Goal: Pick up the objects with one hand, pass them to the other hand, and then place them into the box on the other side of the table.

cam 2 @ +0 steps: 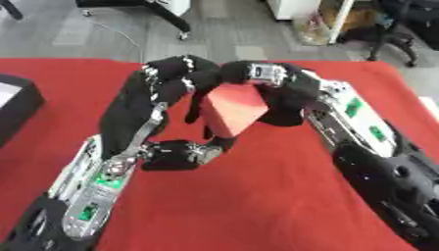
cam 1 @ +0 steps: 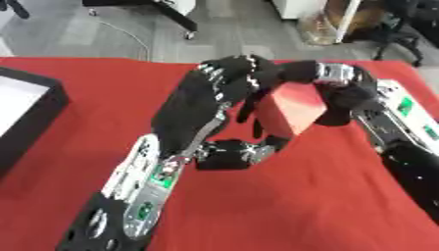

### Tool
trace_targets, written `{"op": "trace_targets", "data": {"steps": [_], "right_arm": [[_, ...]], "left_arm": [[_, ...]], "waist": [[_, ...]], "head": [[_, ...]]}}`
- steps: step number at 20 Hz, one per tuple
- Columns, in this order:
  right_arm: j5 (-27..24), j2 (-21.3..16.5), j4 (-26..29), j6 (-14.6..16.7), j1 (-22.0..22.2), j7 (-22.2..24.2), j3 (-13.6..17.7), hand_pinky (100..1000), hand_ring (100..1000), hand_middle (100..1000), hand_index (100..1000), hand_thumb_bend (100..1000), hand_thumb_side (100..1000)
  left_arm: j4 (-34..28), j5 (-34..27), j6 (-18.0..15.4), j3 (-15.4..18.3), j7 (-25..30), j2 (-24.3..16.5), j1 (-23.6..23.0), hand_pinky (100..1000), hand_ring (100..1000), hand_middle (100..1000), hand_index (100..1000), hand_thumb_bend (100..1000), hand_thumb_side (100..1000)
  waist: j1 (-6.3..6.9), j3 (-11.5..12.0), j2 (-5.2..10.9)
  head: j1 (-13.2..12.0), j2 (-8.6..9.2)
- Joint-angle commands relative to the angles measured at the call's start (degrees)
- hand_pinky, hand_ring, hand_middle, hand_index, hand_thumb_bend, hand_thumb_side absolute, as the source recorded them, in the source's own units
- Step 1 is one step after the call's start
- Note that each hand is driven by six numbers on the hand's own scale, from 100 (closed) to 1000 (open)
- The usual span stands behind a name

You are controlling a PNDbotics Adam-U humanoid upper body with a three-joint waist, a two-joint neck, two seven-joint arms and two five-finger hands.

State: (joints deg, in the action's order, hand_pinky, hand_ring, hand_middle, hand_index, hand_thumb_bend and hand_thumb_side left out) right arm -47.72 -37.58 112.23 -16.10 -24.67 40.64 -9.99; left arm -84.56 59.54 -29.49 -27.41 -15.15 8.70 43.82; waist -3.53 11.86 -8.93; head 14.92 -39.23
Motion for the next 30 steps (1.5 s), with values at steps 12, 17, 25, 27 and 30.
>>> {"op": "trace_targets", "data": {"steps": [12, 17, 25, 27, 30], "right_arm": [[-6.0, -0.8, 2.4, -0.5, -1.7, -4.0, 2.1, 674, 871, 851, 811, 100, 897], [-7.2, -0.8, 2.4, -3.3, -1.3, -8.8, 2.4, 690, 902, 922, 843, 100, 947], [-8.0, -0.7, 2.0, -6.8, -0.7, -17.3, 3.3, 694, 906, 931, 846, 100, 978], [-8.2, -0.6, 1.2, -7.1, -0.7, -19.2, 3.6, 697, 910, 938, 848, 100, 979], [-8.7, -0.4, -0.6, -7.2, -0.7, -21.7, 4.0, 712, 933, 962, 857, 100, 985]], "left_arm": [[1.2, 0.2, 0.7, 0.8, -2.4, -1.7, -0.1, 446, 324, 235, 449, 143, 200], [0.9, 0.2, 0.5, 0.7, -2.8, -1.7, -0.1, 452, 329, 238, 450, 144, 200], [0.4, -0.6, 0.4, 0.7, -3.9, -1.7, -0.1, 458, 336, 241, 451, 144, 198], [0.1, -1.0, 0.4, 0.7, -4.5, -1.8, -0.1, 459, 338, 242, 452, 144, 197], [-0.3, -1.5, 0.5, 0.6, -5.6, -1.8, -0.1, 462, 340, 244, 452, 147, 194]], "waist": [[0.60, -0.5, -0.01], [0.62, -0.5, -0.10], [0.72, -0.6, -0.18], [0.75, -0.7, -0.20], [0.80, -0.7, -0.23]], "head": [[-0.1, 0.51], [-0.1, 0.55], [0.0, 1.04], [0.0, 1.29], [0.0, 1.44]]}}
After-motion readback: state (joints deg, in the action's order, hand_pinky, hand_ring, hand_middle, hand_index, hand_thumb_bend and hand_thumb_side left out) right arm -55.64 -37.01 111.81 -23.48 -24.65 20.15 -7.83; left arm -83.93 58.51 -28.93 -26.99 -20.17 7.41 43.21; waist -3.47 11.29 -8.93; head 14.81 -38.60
